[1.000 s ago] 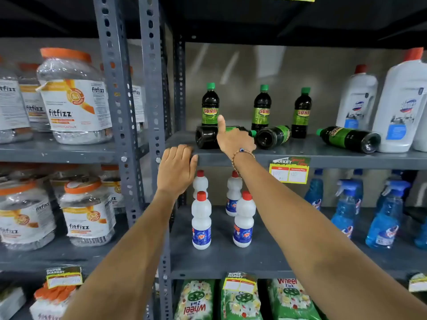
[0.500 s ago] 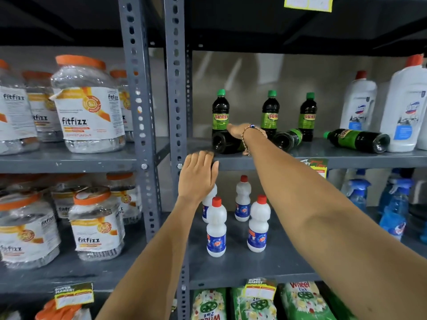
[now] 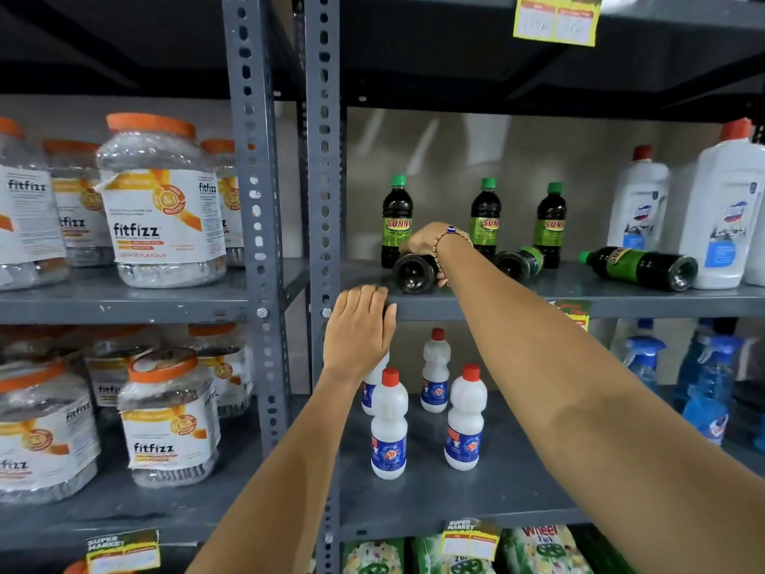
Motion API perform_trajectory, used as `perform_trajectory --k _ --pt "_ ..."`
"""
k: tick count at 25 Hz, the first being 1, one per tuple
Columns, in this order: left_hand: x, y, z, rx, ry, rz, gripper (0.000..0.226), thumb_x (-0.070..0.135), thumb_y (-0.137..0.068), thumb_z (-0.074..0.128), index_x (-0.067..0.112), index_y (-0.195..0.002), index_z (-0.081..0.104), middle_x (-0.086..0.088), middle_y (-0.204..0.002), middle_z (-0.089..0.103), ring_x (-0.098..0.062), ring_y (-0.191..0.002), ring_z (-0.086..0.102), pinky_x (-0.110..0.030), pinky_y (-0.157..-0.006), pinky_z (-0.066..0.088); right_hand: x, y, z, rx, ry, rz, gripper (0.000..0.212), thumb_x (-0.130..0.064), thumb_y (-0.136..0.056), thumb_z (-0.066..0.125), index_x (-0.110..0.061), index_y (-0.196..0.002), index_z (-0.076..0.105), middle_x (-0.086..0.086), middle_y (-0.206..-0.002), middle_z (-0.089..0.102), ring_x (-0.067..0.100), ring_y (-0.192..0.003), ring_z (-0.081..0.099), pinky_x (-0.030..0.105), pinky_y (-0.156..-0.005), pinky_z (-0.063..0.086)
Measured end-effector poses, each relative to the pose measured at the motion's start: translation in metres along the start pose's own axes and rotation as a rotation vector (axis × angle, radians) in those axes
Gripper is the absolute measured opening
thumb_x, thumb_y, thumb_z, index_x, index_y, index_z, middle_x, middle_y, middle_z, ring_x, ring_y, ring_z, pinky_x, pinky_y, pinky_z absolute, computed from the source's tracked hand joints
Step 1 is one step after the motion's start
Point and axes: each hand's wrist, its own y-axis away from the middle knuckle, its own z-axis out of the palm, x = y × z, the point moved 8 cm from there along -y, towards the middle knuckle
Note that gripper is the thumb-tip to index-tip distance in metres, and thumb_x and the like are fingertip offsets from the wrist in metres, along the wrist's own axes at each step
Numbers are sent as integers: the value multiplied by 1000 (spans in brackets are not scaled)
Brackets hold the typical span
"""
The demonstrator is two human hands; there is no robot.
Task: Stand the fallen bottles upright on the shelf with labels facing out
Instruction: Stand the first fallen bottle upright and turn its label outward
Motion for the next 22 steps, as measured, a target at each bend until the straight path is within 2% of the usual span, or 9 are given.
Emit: perform_trajectory --k 2,5,6,8,11,14,16,19,22 --pt "0 0 1 -8 -6 2 37 33 -98 35 9 -108 62 -6 -101 67 -23 -92 61 -35 -86 46 -1 1 -1 -10 18 -38 38 -47 -87 53 -10 -89 55 11 -79 60 29 -81 67 39 -79 55" --pt "-1 0 1 6 -6 2 37 33 -97 36 9 -106 62 -6 -100 68 -24 -91 62 -35 -85 47 15 2 3 -74 -224 -5 38 -47 -83 61 -9 -79 57 12 -75 63 26 -55 67 27 -43 53" --pt "-1 0 0 17 -10 8 36 33 -97 36 9 -105 62 -6 -100 68 -24 -90 62 -35 -84 48 21 -2 3 -91 -301 7 39 -47 -82 64 -9 -80 56 13 -77 65 25 -55 67 26 -39 52" --pt "0 0 1 33 -18 18 36 33 -97 36 10 -105 61 -6 -99 68 -23 -89 62 -34 -84 48 29 -6 3 -100 -452 4 43 -46 -80 68 -7 -93 56 15 -90 68 26 -71 69 32 -51 59" --pt "-1 1 3 41 -37 20 37 35 -98 34 10 -105 61 -5 -99 68 -23 -90 62 -34 -85 47 36 -10 7 -137 -673 -2 58 -40 -79 72 -4 -118 48 18 -110 66 28 -90 69 42 -71 60" --pt "-2 2 5 54 -63 14 38 36 -98 34 10 -105 61 -5 -99 68 -22 -90 61 -33 -87 43 36 -13 14 -195 -832 -59 67 -37 -74 77 -1 -121 45 19 -120 62 29 -106 66 46 -88 56" --pt "-1 2 4 59 -59 21 37 35 -98 34 10 -105 60 -6 -98 67 -23 -90 60 -33 -87 39 30 -14 17 -204 -802 -132 70 -37 -73 78 2 -123 50 18 -124 62 27 -118 60 42 -100 49" --pt "0 1 2 55 -39 21 37 34 -98 34 9 -105 60 -5 -98 66 -23 -89 60 -31 -87 35 20 -10 30 -197 -743 -204 66 -32 -77 75 1 -129 49 15 -130 59 25 -125 53 41 -109 41" --pt "-1 1 1 25 -35 10 38 36 -98 32 12 -107 61 -3 -100 67 -21 -91 61 -32 -88 42 18 -11 38 -165 -795 -236 41 -17 -87 66 -5 -123 50 15 -128 61 26 -123 55 41 -109 40"
